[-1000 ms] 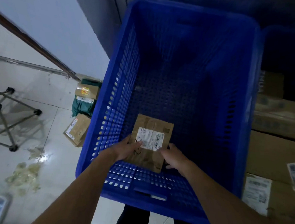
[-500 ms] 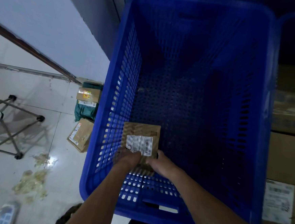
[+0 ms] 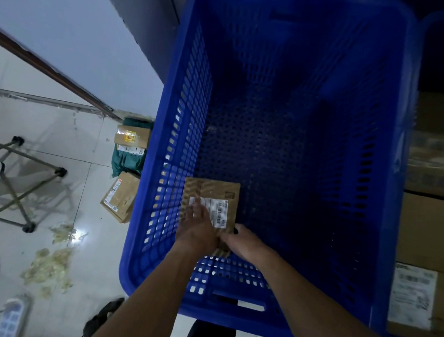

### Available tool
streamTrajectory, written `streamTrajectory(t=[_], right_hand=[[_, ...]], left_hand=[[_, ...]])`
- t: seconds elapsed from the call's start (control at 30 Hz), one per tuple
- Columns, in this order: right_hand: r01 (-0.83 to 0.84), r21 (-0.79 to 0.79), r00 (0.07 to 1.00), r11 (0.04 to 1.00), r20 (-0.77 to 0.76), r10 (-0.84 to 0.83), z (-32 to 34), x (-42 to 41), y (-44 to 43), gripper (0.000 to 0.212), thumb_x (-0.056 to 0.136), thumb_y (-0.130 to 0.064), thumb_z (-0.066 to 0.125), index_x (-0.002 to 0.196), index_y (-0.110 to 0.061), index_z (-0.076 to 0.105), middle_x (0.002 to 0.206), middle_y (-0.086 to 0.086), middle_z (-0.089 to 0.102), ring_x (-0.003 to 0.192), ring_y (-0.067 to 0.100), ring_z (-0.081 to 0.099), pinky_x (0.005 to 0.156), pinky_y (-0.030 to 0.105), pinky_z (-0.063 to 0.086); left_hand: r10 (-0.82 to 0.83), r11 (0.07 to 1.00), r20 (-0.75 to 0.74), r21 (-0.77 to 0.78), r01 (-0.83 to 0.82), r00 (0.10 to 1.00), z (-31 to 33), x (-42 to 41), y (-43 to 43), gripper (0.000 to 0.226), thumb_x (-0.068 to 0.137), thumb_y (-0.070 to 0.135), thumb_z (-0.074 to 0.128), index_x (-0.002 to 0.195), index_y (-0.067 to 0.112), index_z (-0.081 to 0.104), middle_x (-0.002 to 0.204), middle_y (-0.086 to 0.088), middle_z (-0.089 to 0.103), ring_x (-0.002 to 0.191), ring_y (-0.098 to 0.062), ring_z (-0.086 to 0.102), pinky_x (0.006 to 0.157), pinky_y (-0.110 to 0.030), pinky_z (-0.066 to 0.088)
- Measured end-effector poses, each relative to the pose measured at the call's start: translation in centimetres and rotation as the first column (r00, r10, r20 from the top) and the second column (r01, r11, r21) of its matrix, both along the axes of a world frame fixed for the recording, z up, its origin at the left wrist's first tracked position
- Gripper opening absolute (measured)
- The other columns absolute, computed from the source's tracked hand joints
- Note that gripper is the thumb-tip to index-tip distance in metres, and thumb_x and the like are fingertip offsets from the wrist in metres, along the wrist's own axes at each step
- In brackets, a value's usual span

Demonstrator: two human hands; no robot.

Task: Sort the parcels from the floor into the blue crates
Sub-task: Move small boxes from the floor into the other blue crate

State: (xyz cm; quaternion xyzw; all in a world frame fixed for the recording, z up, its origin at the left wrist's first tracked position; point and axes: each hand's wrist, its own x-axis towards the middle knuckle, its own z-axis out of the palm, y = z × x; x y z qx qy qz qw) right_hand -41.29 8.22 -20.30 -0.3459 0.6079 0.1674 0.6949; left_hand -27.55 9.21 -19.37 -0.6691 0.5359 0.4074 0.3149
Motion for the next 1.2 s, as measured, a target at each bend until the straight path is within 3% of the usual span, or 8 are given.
streamTrajectory(t=[0.13,0.23,0.4,0.63,0.8,0.97,1.1,1.2], right_hand=[[0.003,0.0,1.0,1.0,-0.021,-0.003,0.8,-0.2,0.3,0.077,0.097,-0.051,0.052,0.159,-0.018,0.023,0.148,0.005,0.048,0.121,0.019,0.052,0.099,0.031,0.041],[-0.021,-0.027,0.999,0.999,-0.032,0.02,2.2,-0.4,0.7,0.064,0.1,-0.046,0.05,0.153,-0.015,0.033,0.127,0.001,0.054,0.11,0.016,0.055,0.1,0.034,0.042],[-0.065,-0.054,0.997,0.996,-0.054,0.062,5.3,-0.7,0.3,0.073,0.1,-0.051,0.048,0.158,-0.015,0.023,0.162,0.006,0.029,0.143,0.025,0.036,0.108,0.036,0.033],[-0.115,-0.151,0.989,0.982,-0.107,0.099,12.5,-2.2,-0.5,0.078,0.098,-0.053,0.049,0.159,-0.013,0.022,0.165,0.007,0.024,0.146,0.027,0.031,0.111,0.036,0.032],[-0.139,-0.256,0.982,0.957,-0.161,0.1,19.2,-4.0,0.0,0.071,0.099,-0.049,0.049,0.154,-0.008,0.032,0.156,0.011,0.037,0.136,0.028,0.043,0.105,0.033,0.038],[-0.111,-0.362,0.98,0.926,-0.192,0.043,24.4,-6.2,1.0,0.052,0.103,-0.043,0.047,0.136,-0.003,0.05,0.121,0.012,0.056,0.108,0.028,0.055,0.088,0.035,0.043],[-0.065,-0.415,0.976,0.908,-0.214,-0.028,27.7,-7.1,1.6,0.056,0.103,-0.038,0.048,0.137,0.006,0.051,0.134,0.023,0.058,0.119,0.037,0.056,0.098,0.042,0.046],[-0.053,-0.462,0.977,0.886,-0.208,-0.05,29.3,-8.0,2.3,0.055,0.102,-0.038,0.049,0.128,0.009,0.058,0.125,0.024,0.063,0.116,0.041,0.059,0.095,0.045,0.048]], left_hand=[[0.05,0.999,-0.045,0.024,-0.049,0.998,0.6,0.7,-0.8,0.1,0.094,0.054,0.058,0.161,0.013,-0.004,0.165,-0.006,-0.024,0.155,-0.031,-0.002,0.123,-0.045,0.017],[0.094,0.995,-0.047,0.033,-0.093,0.994,1.4,0.9,-0.7,0.091,0.097,0.052,0.052,0.161,0.016,-0.002,0.167,-0.003,-0.018,0.155,-0.03,0.003,0.122,-0.044,0.019],[0.046,0.998,-0.028,0.034,-0.045,0.999,4.3,0.5,-0.3,0.079,0.101,0.044,0.045,0.161,0.015,0.002,0.168,-0.007,-0.01,0.154,-0.03,0.009,0.121,-0.044,0.026],[0.11,0.994,-0.096,0.007,-0.11,0.989,10.8,0.2,-0.1,0.075,0.096,0.034,0.052,0.159,0.013,0.016,0.163,-0.012,0.025,0.146,-0.034,0.032,0.113,-0.047,0.038],[0.153,0.986,-0.168,-0.039,-0.161,0.974,17.0,-0.2,0.4,0.07,0.098,0.038,0.05,0.156,0.01,0.023,0.153,-0.016,0.042,0.136,-0.035,0.045,0.107,-0.042,0.043],[0.174,0.978,-0.251,-0.068,-0.197,0.952,22.2,-0.3,1.0,0.063,0.099,0.041,0.053,0.151,0.009,0.034,0.151,-0.015,0.046,0.132,-0.035,0.049,0.103,-0.039,0.043],[0.118,0.979,-0.269,-0.132,-0.158,0.956,25.7,-0.5,1.2,0.061,0.101,0.038,0.052,0.15,0.005,0.038,0.15,-0.018,0.047,0.132,-0.035,0.049,0.102,-0.038,0.042],[0.1,0.975,-0.276,-0.163,-0.149,0.956,27.2,-0.7,1.5,0.06,0.103,0.034,0.048,0.153,0.006,0.032,0.152,-0.018,0.045,0.134,-0.036,0.047,0.105,-0.04,0.042]])
